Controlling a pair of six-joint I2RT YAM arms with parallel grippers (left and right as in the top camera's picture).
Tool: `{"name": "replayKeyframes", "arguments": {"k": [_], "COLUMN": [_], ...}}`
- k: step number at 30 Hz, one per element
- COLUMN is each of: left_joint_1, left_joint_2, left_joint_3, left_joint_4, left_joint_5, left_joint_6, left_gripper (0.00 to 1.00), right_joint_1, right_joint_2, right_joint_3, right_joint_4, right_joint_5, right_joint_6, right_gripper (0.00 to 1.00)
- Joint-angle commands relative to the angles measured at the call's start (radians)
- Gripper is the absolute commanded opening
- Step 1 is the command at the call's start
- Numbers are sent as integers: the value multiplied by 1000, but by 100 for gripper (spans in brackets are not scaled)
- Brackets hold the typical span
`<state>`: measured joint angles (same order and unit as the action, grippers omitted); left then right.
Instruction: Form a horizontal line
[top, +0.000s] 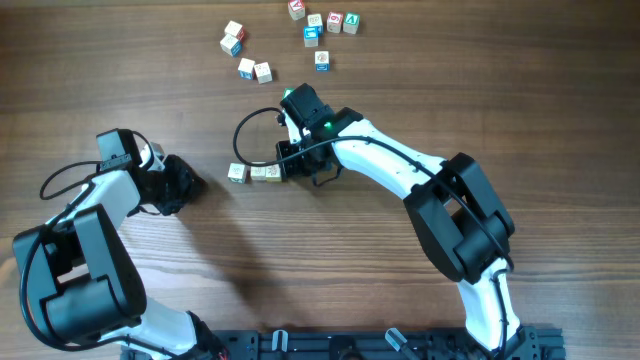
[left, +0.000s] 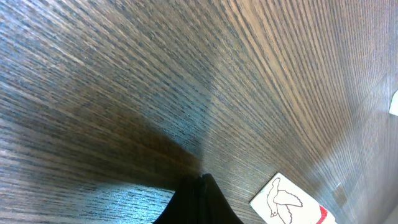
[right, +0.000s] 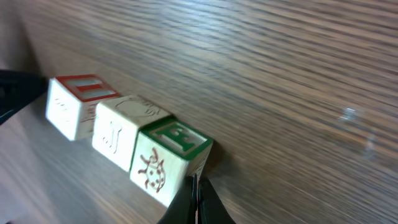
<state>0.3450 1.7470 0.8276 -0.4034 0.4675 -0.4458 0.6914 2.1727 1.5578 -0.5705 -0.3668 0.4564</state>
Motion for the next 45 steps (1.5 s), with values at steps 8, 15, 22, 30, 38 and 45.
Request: {"name": "replayKeyframes", "arguments": {"k": [8, 15, 22, 30, 38, 45], "left_joint_1": [-1, -1, -1, -1, -1, -1], "left_joint_2": [18, 18, 18, 18, 18, 18], "left_joint_3": [-18, -18, -18, -18, -18, -18], "left_joint_4": [0, 0, 0, 3, 7, 6], "left_joint_5": [-103, -102, -103, -103, -102, -102], "left_joint_6": [20, 20, 20, 20, 20, 20], "left_gripper": [4, 4, 4, 4, 4, 4], "right_joint_1": [10, 10, 11, 1, 10, 18], "right_joint_2": [-2, -2, -2, -23, -19, -18], "right_joint_3": [-2, -2, -2, -1, -3, -43], "right_joint_4": [18, 33, 35, -6, 8, 64], "right_joint_5": [-53, -83, -65, 92, 114, 134], "right_joint_6": [-27, -32, -33, -29, -4, 18], "right_gripper": [4, 4, 4, 4, 4, 5]}}
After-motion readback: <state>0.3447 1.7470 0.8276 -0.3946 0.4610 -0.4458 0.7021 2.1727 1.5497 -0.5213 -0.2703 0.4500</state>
